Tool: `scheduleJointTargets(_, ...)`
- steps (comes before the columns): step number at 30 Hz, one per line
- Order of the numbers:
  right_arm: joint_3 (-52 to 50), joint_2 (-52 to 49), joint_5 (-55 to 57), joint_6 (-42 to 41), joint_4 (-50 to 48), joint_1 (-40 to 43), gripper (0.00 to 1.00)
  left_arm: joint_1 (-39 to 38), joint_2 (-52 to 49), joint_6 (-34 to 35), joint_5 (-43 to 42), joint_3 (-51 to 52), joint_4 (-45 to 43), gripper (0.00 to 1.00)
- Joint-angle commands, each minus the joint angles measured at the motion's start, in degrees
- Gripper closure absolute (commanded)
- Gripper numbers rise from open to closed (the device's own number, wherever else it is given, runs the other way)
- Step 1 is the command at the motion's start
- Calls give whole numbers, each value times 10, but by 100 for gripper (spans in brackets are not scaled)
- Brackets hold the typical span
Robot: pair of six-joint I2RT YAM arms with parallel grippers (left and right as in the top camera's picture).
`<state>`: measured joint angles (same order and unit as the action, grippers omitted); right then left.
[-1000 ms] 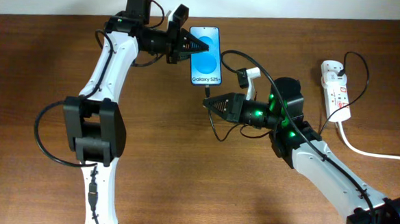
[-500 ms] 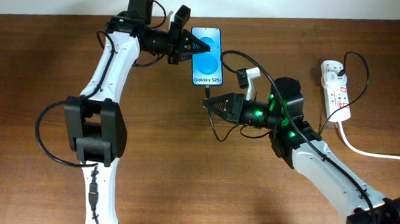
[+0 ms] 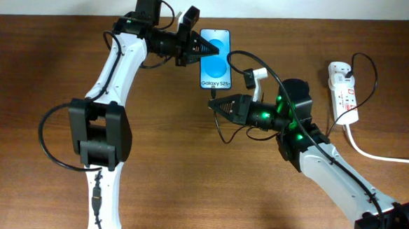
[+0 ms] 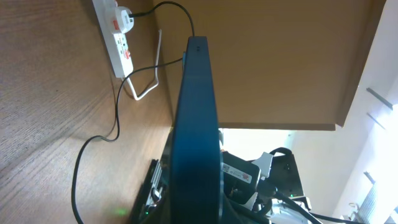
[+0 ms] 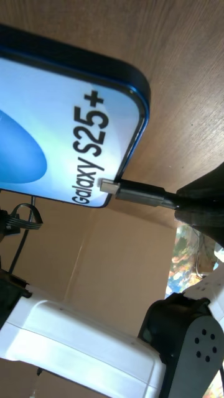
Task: Plug charger to phone and switch on socket
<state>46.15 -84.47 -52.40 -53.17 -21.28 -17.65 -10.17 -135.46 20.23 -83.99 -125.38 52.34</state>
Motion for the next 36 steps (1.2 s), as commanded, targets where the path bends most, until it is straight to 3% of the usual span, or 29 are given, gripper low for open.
scheduleJointTargets(1, 0, 4, 15, 5, -6, 8, 96, -3, 5, 1, -32, -8, -4, 100)
scheduleJointTargets(7, 0, 4, 5, 5, 0, 8, 96, 26, 5, 2, -30, -8, -20, 100)
scheduleJointTargets(36, 0, 4, 21, 6, 24, 4, 96, 13, 5, 42, -33, -8, -20, 100)
